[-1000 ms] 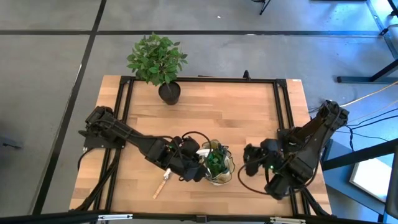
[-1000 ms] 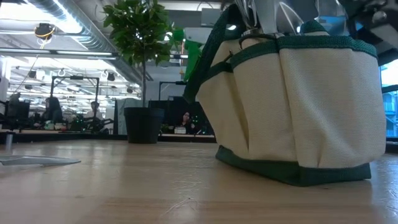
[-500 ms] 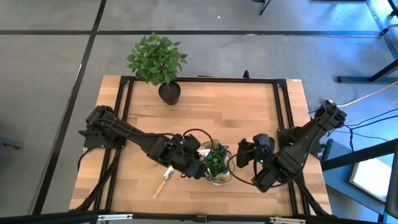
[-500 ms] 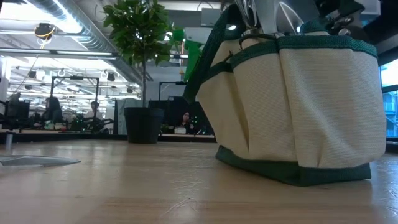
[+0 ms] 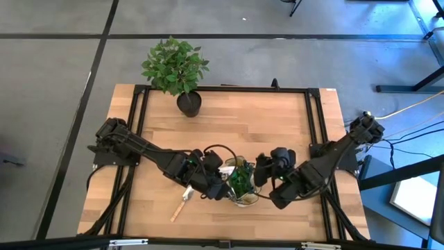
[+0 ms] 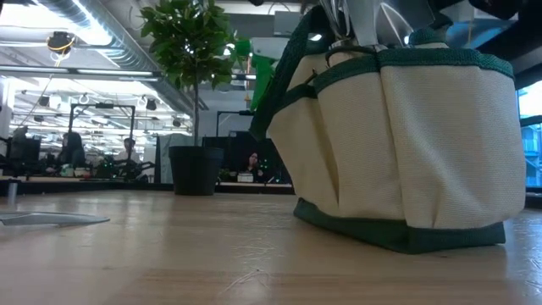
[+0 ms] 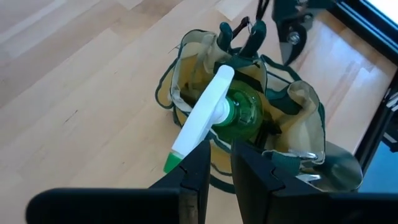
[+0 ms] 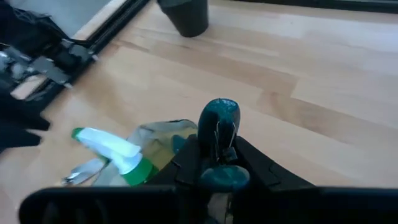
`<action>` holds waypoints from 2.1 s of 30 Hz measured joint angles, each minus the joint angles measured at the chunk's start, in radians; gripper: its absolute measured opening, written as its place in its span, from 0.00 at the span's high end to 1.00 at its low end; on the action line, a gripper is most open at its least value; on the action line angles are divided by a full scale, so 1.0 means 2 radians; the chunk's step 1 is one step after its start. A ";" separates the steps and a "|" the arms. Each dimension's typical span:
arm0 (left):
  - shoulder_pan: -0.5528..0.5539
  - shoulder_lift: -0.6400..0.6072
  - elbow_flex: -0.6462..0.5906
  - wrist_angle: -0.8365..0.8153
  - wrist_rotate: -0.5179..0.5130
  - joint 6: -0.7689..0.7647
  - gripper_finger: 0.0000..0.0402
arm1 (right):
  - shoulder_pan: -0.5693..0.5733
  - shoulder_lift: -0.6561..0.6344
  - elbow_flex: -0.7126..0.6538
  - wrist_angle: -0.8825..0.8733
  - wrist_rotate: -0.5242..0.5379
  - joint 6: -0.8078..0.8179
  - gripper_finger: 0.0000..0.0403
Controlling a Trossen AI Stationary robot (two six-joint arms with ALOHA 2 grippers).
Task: Pick & Place Garden tools in Gardening bag
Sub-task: Put the green shear scissors into the brown gardening bag
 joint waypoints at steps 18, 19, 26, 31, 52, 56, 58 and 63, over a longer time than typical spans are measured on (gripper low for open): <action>-0.019 0.000 0.000 -0.030 0.009 -0.009 0.85 | 0.009 0.051 0.000 0.001 0.022 0.013 0.85; -0.019 0.000 0.000 -0.030 0.012 -0.009 0.85 | 0.010 0.054 0.000 0.000 0.025 0.016 0.85; -0.021 0.000 0.000 -0.030 0.025 -0.012 0.85 | 0.017 0.066 0.000 -0.067 0.026 0.090 0.85; -0.022 0.000 0.000 -0.030 0.032 -0.016 0.85 | 0.025 0.077 0.000 -0.123 0.011 0.175 0.85; -0.021 0.000 0.000 -0.030 0.038 -0.014 0.85 | 0.031 0.107 0.000 -0.048 0.003 0.173 0.85; -0.021 0.000 0.000 -0.031 0.037 -0.014 0.85 | 0.035 0.108 0.000 -0.051 -0.006 0.173 0.85; -0.021 0.000 0.000 -0.031 0.034 -0.014 0.85 | 0.036 0.108 0.000 -0.054 -0.009 0.173 0.85; -0.021 0.000 0.000 -0.032 0.025 -0.013 0.85 | 0.036 0.108 0.000 -0.065 -0.017 0.173 0.85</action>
